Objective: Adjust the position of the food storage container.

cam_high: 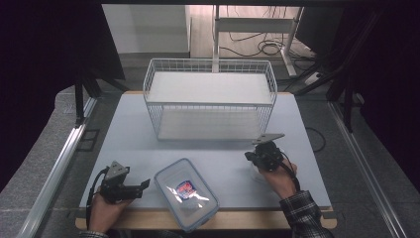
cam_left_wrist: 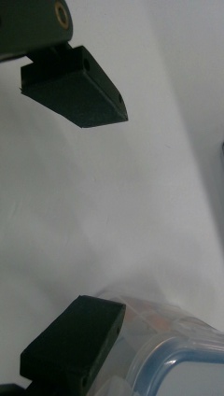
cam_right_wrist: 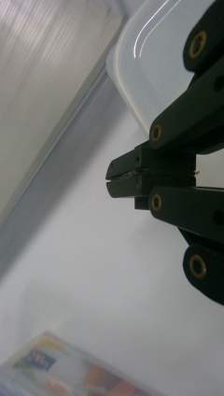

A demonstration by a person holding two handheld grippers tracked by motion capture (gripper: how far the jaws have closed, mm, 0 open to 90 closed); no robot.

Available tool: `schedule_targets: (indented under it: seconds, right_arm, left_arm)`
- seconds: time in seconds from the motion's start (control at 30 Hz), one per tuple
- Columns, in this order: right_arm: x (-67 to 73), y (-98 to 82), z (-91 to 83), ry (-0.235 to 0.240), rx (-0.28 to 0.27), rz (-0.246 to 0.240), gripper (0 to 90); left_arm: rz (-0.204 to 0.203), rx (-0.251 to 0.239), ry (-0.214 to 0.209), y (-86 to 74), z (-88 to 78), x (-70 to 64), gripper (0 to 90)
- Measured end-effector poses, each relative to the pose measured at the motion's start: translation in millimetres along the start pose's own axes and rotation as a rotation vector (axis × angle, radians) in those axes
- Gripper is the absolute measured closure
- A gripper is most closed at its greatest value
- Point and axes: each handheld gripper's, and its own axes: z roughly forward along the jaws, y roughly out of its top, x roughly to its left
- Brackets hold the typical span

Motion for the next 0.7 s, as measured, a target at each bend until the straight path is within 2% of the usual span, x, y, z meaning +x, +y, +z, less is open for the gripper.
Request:
schedule_targets:
  seconds: [0.27,0.3,0.47,0.57,0.63,0.67,0.7]
  right_arm:
    - [-21.7,-19.1,-18.7,-0.041,-0.005,0.042,89.3]
    - [-28.1,-24.6,-24.5,-0.058,-0.003,0.053,89.3]
    - [-38.1,-33.1,-33.0,-0.081,-0.008,0.083,89.2]
    - [-35.5,-35.2,-38.4,-0.086,-0.021,0.082,88.7]
    - [-28.4,-35.7,-41.5,-0.071,-0.036,0.070,88.5]
    - [-18.5,-36.0,-43.9,-0.053,-0.055,0.052,88.5]
    - [-18.5,-36.0,-43.9,-0.053,-0.055,0.052,88.5]
  left_arm:
    - [0.004,0.007,-0.007,0.2,0.3,-0.9,10.9]
    - [0.004,0.007,-0.007,0.2,0.5,-1.0,11.1]
    - [0.012,0.014,-0.009,0.5,1.5,-1.8,12.3]
    - [0.019,0.017,-0.008,0.9,2.3,-2.7,14.1]
    - [0.026,0.019,-0.005,1.4,2.7,-3.6,15.2]
    - [0.029,0.022,-0.009,1.8,2.5,-4.0,22.2]
    - [0.033,0.020,-0.015,2.0,2.0,-4.3,22.2]
